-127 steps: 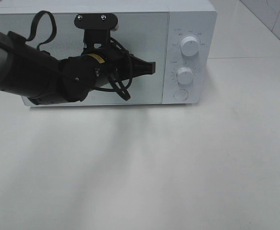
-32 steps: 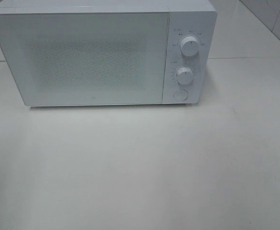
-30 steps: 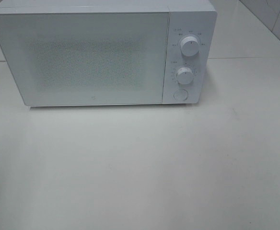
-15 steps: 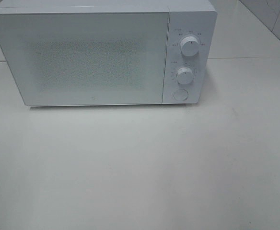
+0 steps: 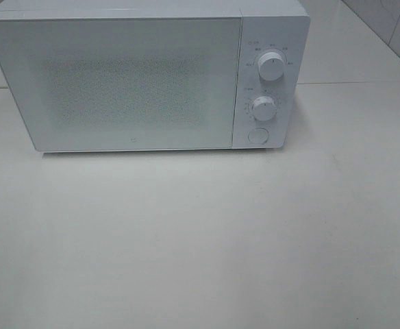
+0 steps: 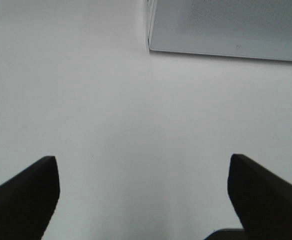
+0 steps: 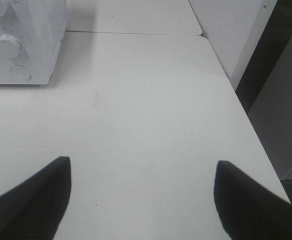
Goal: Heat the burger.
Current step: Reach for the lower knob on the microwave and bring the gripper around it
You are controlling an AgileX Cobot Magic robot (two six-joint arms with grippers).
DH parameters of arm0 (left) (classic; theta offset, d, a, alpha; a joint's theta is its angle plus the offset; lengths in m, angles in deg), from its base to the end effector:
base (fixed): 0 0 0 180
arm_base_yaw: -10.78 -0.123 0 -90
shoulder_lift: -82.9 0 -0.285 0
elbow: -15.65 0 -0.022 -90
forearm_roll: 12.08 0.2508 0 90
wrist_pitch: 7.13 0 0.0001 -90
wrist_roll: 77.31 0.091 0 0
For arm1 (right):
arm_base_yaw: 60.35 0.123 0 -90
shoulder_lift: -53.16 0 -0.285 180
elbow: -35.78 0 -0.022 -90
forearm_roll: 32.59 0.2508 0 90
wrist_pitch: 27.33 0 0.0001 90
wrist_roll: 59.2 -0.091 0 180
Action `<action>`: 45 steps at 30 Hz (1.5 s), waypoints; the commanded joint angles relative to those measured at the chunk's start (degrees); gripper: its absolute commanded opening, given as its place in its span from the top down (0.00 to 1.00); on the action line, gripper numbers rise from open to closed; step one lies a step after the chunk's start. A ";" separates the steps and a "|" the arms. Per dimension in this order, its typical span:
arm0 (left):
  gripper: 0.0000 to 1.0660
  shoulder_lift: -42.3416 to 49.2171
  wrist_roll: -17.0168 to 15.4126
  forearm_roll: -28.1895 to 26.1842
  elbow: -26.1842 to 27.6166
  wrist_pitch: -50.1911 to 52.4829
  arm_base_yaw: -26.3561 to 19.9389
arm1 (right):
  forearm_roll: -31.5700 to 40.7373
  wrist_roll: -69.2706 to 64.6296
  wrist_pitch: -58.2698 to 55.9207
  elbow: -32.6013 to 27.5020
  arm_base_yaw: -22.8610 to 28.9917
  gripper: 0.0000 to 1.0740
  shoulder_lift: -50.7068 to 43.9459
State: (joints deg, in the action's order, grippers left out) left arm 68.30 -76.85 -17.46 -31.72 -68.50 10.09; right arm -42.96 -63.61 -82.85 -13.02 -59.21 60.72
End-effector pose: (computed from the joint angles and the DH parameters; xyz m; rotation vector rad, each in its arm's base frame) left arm 0.0111 -0.0074 0.2823 -0.0049 2.1504 -0.1031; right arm -0.0019 -0.0136 0.2848 0.0539 1.9428 -0.1490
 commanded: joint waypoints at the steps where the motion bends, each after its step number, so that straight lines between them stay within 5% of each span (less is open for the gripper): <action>1: 0.21 4.07 -0.46 -0.57 -0.23 -0.06 -0.06 | 0.00 0.69 0.69 -0.17 -0.34 0.31 -1.43; 45: 0.21 8.31 -0.46 -0.46 -0.23 0.00 -0.06 | 0.00 0.74 0.69 -0.17 -0.23 0.31 -1.38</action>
State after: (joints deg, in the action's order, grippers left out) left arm 75.40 -76.85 -17.58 -31.72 -68.50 10.09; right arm -42.96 -63.56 -82.85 -13.02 -59.21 60.72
